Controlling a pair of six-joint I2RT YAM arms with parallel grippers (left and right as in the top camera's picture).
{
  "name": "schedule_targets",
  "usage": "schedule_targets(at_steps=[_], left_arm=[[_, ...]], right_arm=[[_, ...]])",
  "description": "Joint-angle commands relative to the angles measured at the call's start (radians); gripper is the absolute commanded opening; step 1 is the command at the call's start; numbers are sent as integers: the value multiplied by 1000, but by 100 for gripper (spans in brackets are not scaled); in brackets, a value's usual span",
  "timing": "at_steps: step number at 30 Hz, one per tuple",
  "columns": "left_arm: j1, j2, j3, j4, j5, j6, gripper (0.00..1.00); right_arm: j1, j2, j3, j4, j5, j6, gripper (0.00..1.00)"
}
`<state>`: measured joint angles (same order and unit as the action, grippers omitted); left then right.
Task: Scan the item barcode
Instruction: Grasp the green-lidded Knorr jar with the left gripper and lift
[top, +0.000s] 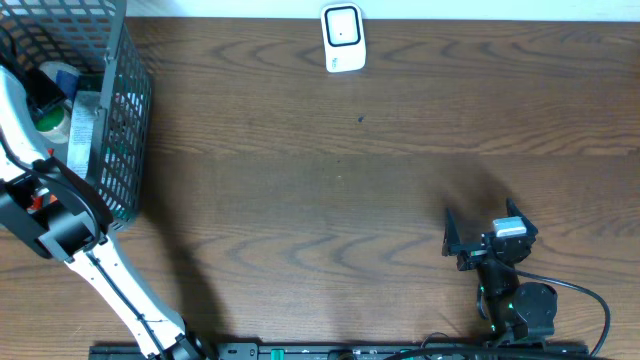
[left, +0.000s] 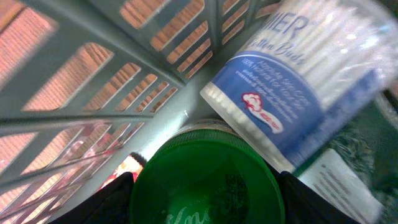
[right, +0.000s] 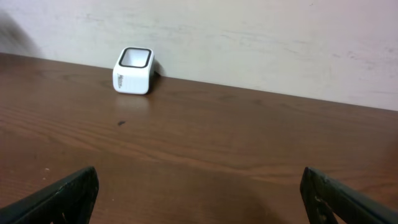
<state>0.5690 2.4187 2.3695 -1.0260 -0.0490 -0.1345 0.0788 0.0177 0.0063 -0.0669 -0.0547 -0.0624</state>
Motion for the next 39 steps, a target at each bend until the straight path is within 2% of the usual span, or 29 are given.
schedule_targets(at_steps=[1, 18, 26, 31, 35, 39], left_arm=[[2, -132, 5, -1, 19, -2, 54], [-2, -190, 5, -80, 19, -2, 54], [-5, -455, 5, -37, 19, -3, 54], [-24, -627, 5, -72, 19, -50, 54], [-97, -755, 5, -127, 39, -70, 54], [-232, -853, 5, -208, 72, -92, 54]], right_arm=[[-8, -4, -1, -4, 2, 5, 99], [-8, -4, -1, -4, 2, 5, 99], [-8, -4, -1, -4, 2, 5, 99], [-8, -4, -1, -4, 2, 5, 99], [-8, -4, -1, -4, 2, 5, 99], [-8, -4, -1, -4, 2, 5, 99]])
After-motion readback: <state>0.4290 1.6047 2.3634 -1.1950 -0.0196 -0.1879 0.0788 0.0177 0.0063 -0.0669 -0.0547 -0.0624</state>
